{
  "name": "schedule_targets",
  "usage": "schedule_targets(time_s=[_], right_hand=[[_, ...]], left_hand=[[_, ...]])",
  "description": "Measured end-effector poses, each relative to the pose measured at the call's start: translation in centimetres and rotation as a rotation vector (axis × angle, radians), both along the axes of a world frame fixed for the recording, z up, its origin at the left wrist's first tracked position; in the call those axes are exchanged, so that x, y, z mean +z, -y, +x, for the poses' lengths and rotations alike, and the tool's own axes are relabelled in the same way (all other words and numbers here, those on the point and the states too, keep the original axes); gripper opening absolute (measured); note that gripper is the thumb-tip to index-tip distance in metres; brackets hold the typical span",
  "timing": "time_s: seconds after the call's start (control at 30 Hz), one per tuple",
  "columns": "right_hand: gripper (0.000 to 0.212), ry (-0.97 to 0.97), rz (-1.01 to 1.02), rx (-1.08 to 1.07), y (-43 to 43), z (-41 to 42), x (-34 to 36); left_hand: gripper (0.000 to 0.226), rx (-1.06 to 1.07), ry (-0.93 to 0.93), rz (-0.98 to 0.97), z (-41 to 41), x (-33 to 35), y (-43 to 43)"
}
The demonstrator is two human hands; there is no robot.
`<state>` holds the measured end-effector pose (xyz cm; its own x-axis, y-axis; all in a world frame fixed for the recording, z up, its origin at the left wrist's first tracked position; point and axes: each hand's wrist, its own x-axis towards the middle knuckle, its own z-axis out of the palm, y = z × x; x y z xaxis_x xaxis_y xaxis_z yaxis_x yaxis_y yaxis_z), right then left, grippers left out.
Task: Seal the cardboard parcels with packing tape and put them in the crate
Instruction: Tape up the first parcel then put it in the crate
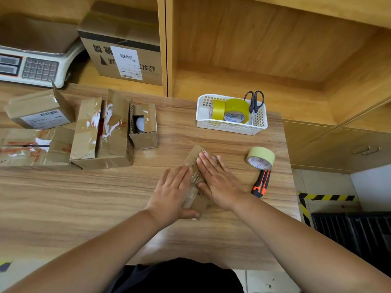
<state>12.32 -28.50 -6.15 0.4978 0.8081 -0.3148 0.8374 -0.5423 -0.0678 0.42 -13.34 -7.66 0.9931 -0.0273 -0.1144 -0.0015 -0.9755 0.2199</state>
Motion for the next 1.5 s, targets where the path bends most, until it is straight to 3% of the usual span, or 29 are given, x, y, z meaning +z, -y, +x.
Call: schedule_targets(time_s=[0.1, 0.23, 0.5, 0.73, 0.87, 1.0, 1.27, 1.5], right_hand=[[0.071, 0.004, -0.004, 0.014, 0.1, 0.2, 0.1], [0.069, -0.028, 0.004, 0.023, 0.3, 0.3, 0.1], [0.072, -0.043, -0.018, 0.039, 0.4, 0.0, 0.4], [0.07, -0.149, 0.095, 0.103, 1.7, -1.8, 0.6], [0.062, -0.182, 0.147, 0.144, 2.1, -1.8, 0.7], [0.056, -0.063, 0.055, 0.266, 2.4, 0.3, 0.6], [0.071, 0.059, -0.02, -0.04, 2.0, 1.5, 0.7], [0.08, 0.065, -0.002, -0.049, 1.6, 0.7, -0.2]], left_hand=[[0.109, -0.251, 0.041, 0.109, -0.1, -0.6, -1.2], [0.1, -0.351, 0.061, 0.152, 0.3, -1.3, -1.9], [0.089, -0.332, 0.086, 0.054, -0.2, -1.3, -1.4], [0.059, -0.323, 0.395, -0.071, -0.9, -2.2, -0.8], [0.059, -0.302, 0.374, -0.175, -0.9, -1.8, -0.9], [0.057, -0.362, 0.328, -0.158, -1.1, -1.9, -1.6], [0.043, -0.565, 0.433, 0.002, -1.2, -3.0, -3.1], [0.025, -0.457, 0.568, -0.205, -2.0, -4.1, -2.4]])
